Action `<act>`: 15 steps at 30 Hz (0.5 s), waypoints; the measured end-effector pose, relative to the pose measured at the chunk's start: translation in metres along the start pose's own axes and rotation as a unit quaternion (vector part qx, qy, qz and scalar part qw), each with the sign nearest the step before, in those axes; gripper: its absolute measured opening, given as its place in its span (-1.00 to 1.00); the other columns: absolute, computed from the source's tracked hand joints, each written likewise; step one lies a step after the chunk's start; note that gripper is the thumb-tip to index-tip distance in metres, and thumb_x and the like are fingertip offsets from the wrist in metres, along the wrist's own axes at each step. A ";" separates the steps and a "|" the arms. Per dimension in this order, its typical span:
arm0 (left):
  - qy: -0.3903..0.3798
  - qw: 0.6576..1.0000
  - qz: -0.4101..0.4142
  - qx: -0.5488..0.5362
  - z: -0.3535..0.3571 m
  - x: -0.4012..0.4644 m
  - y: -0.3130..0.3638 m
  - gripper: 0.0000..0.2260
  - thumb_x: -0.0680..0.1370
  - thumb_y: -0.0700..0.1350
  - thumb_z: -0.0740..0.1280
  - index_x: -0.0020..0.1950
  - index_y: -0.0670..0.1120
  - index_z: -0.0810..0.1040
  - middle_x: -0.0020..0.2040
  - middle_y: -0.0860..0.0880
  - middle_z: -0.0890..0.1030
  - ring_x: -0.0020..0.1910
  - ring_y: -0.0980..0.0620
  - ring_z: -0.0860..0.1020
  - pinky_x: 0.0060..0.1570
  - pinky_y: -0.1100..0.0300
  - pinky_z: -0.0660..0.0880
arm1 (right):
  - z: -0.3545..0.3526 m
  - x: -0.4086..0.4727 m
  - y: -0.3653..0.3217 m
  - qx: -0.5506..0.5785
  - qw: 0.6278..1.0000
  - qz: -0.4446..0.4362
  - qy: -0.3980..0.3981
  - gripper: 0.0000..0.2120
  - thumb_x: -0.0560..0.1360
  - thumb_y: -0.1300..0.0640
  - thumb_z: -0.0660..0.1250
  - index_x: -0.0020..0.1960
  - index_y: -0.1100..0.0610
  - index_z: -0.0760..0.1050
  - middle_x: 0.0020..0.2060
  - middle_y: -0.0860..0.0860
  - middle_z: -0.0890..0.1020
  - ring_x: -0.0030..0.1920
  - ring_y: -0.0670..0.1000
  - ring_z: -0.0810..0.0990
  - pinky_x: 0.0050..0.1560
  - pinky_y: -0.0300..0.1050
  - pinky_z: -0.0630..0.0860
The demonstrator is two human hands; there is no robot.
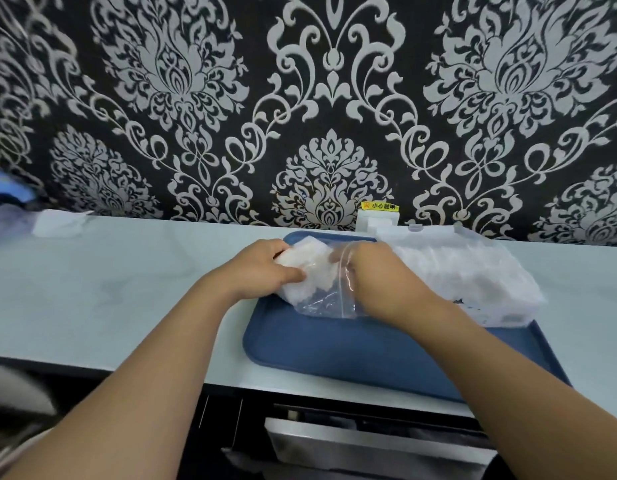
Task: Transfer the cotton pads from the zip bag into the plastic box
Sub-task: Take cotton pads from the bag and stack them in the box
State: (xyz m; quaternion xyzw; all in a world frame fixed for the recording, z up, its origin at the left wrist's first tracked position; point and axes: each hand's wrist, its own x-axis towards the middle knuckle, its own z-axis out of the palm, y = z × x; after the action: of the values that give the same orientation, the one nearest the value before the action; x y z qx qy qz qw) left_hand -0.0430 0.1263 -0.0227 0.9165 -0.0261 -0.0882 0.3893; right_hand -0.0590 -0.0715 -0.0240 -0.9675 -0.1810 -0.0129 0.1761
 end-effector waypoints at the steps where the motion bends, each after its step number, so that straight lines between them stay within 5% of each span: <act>1: -0.002 1.000 0.002 0.009 0.000 0.000 -0.001 -0.80 0.49 -0.08 0.48 0.08 -0.06 0.60 -0.06 0.00 0.62 -0.09 0.01 0.56 -0.10 0.13 0.48 | -0.001 -0.002 0.001 -0.001 1.000 0.005 0.013 -0.69 0.44 0.40 0.27 0.08 0.15 0.63 -0.06 0.09 0.68 -0.03 0.13 0.65 0.05 0.02 0.60; 10: -0.003 1.000 -0.011 0.023 -0.001 -0.002 -0.003 -0.77 0.49 0.01 0.41 0.01 -0.14 0.59 -0.09 -0.02 0.58 -0.13 0.01 0.52 -0.19 0.14 0.40 | 0.005 -0.008 -0.001 0.052 0.994 -0.072 0.062 -0.66 0.47 0.36 0.33 0.17 0.10 0.64 0.00 0.12 0.66 0.02 0.18 0.62 0.04 0.12 0.57; 15: 0.011 0.997 -0.030 -0.077 -0.002 0.000 0.005 -0.85 0.46 -0.02 0.40 -0.18 -0.07 0.51 -0.24 0.02 0.52 -0.27 0.05 0.46 -0.26 0.18 0.36 | 0.008 -0.013 0.004 0.113 0.980 -0.095 0.132 -0.59 0.51 0.35 0.35 0.34 0.13 0.54 0.19 0.13 0.62 0.19 0.18 0.59 0.19 0.15 0.53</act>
State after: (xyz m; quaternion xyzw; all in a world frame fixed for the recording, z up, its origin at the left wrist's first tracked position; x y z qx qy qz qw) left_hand -0.0428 0.1243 -0.0172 0.8853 0.0124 -0.0912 0.4558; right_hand -0.0696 -0.0768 -0.0337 -0.9096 -0.2477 -0.1367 0.3044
